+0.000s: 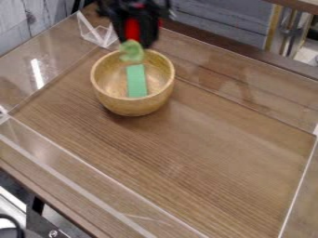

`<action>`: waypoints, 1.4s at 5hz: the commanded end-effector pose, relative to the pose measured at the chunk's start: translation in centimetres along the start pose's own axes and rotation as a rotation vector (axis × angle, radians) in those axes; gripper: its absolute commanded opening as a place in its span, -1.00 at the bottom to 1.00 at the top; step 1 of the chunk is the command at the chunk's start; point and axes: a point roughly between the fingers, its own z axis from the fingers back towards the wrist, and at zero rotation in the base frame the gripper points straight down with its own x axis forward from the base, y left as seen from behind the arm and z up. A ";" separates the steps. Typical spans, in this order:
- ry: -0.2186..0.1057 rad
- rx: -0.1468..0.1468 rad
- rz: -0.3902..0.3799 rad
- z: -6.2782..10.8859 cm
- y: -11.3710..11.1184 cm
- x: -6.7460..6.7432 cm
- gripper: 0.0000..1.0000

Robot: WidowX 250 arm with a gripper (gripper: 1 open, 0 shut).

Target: Move the red fruit to the left

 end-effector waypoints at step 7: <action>-0.071 0.159 0.183 -1.8 11.0 1.3 -1.00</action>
